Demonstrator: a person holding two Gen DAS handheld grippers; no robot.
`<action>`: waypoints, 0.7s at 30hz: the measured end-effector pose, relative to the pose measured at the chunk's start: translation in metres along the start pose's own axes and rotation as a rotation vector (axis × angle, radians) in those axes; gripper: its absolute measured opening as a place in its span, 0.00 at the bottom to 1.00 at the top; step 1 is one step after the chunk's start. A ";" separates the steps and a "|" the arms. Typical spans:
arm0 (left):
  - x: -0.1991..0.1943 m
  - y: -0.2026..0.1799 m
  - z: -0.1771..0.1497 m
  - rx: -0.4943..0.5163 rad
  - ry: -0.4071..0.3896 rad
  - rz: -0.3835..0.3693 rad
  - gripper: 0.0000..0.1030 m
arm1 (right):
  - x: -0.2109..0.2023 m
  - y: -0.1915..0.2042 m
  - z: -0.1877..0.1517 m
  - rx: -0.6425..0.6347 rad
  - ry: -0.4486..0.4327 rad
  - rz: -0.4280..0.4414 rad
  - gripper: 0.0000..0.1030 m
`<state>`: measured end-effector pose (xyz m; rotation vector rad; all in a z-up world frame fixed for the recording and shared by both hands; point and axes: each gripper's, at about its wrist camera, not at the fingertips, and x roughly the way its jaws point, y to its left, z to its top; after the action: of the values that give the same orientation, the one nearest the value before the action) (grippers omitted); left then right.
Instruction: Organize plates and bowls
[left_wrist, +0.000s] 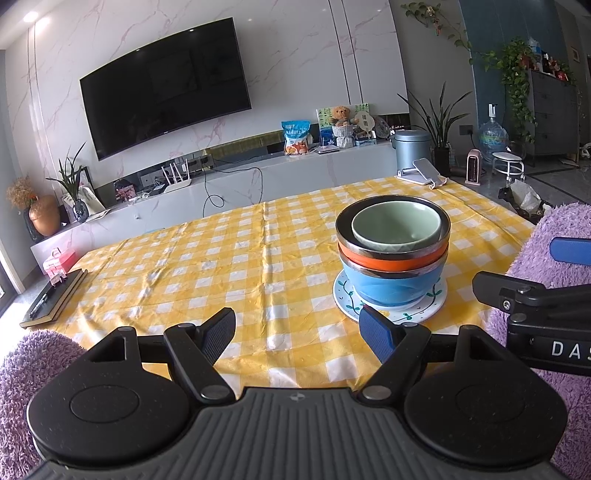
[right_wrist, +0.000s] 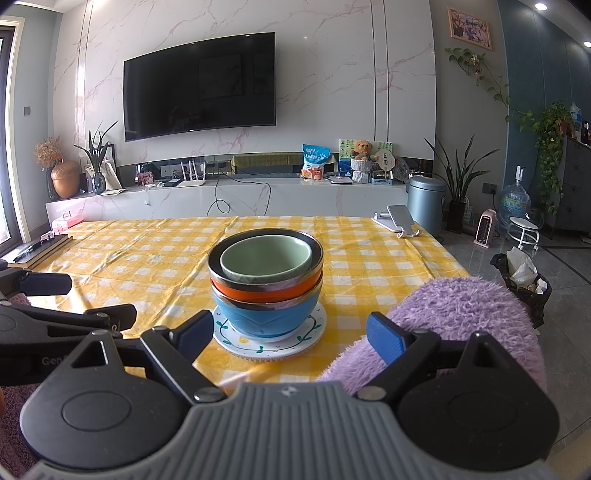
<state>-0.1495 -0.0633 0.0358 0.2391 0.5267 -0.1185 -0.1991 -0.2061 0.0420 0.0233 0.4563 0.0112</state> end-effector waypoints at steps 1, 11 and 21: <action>0.000 0.000 0.000 0.000 -0.001 0.000 0.87 | 0.000 0.000 0.000 0.000 0.000 0.000 0.86; 0.000 0.000 0.000 -0.001 0.000 -0.001 0.87 | 0.000 0.000 0.000 0.001 0.000 0.000 0.86; 0.000 0.000 0.000 0.002 -0.001 0.003 0.87 | 0.000 0.000 0.000 0.001 0.001 0.000 0.87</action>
<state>-0.1497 -0.0631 0.0358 0.2413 0.5257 -0.1165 -0.1990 -0.2060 0.0423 0.0242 0.4569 0.0114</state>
